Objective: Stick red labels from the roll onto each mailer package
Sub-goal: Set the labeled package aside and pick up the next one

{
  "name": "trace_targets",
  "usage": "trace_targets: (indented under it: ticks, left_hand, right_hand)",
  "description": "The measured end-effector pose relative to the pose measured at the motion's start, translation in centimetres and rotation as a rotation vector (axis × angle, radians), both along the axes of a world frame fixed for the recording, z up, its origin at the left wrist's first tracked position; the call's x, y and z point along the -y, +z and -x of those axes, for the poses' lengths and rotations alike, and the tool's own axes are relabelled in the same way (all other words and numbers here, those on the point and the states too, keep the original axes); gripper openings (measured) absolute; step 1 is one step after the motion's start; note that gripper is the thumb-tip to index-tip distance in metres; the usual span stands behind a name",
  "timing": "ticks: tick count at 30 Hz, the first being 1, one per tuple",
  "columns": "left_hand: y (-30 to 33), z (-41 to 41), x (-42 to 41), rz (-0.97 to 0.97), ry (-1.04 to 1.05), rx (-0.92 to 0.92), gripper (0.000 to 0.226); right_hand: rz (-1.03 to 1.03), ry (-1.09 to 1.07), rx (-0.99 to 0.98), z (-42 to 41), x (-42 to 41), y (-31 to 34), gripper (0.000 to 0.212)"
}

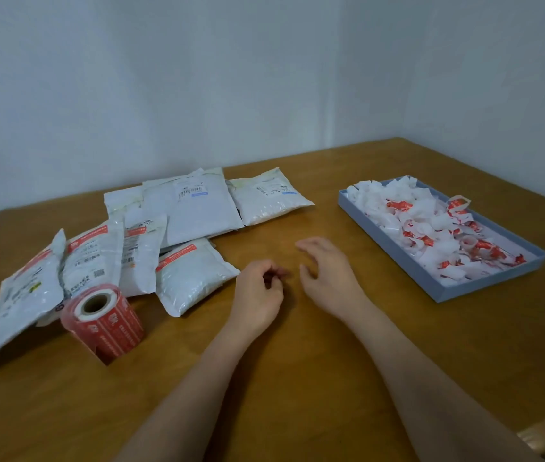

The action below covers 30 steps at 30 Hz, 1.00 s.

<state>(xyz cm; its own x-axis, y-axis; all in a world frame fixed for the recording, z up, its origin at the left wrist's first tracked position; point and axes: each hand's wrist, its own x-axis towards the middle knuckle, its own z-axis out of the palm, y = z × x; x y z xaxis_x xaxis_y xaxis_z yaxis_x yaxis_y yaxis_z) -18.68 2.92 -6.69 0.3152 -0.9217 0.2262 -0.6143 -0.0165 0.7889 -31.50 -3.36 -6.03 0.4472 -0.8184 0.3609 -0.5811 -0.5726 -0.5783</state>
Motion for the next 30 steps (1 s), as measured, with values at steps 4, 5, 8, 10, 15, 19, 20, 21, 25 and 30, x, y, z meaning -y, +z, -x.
trace_targets:
  ticks: [4, 5, 8, 10, 15, 19, 20, 21, 25, 30]
  left_hand:
    - [0.0, -1.7, -1.0, 0.072, 0.05, 0.385, 0.024]
    - [0.2, -2.1, -1.1, 0.078, 0.08, 0.419, 0.025]
    - [1.2, -2.8, -0.3, 0.072, 0.138, 0.393, 0.032]
    - [2.0, -3.1, 0.8, 0.047, 0.147, 0.346, 0.037]
    - [3.1, -4.3, 3.2, -0.025, 0.146, 0.125, 0.039]
    - [3.1, -4.8, 5.2, -0.096, 0.173, -0.04, 0.044]
    - [3.0, -4.7, 5.8, -0.111, 0.182, -0.057, 0.045]
    - [3.0, -4.7, 6.4, -0.123, 0.192, -0.07, 0.047]
    - [3.0, -4.6, 8.2, -0.17, 0.224, -0.203, 0.053]
    - [3.2, -4.7, 10.1, -0.174, 0.27, -0.482, 0.052]
  right_hand:
    - [-0.091, 0.126, -0.107, -1.5, 0.3, 0.2, 0.041]
    - [-0.106, 0.132, -0.105, -2.1, 0.6, 0.4, 0.042]
    - [-0.178, 0.135, -0.008, -4.0, 1.4, 0.9, 0.044]
    - [-0.254, 0.133, 0.056, -5.2, 1.9, 1.0, 0.051]
    - [-0.427, 0.01, 0.171, -6.4, 4.5, 1.1, 0.07]
    - [-0.587, -0.122, 0.338, -6.0, 6.8, 1.0, 0.076]
    - [-0.619, -0.147, 0.384, -5.9, 7.3, 1.0, 0.078]
    - [-0.647, -0.162, 0.42, -5.9, 7.8, 1.1, 0.079]
    - [-0.731, -0.154, 0.547, -6.5, 9.4, 1.1, 0.084]
    - [-0.848, -0.104, 0.685, -6.8, 11.0, 0.9, 0.081]
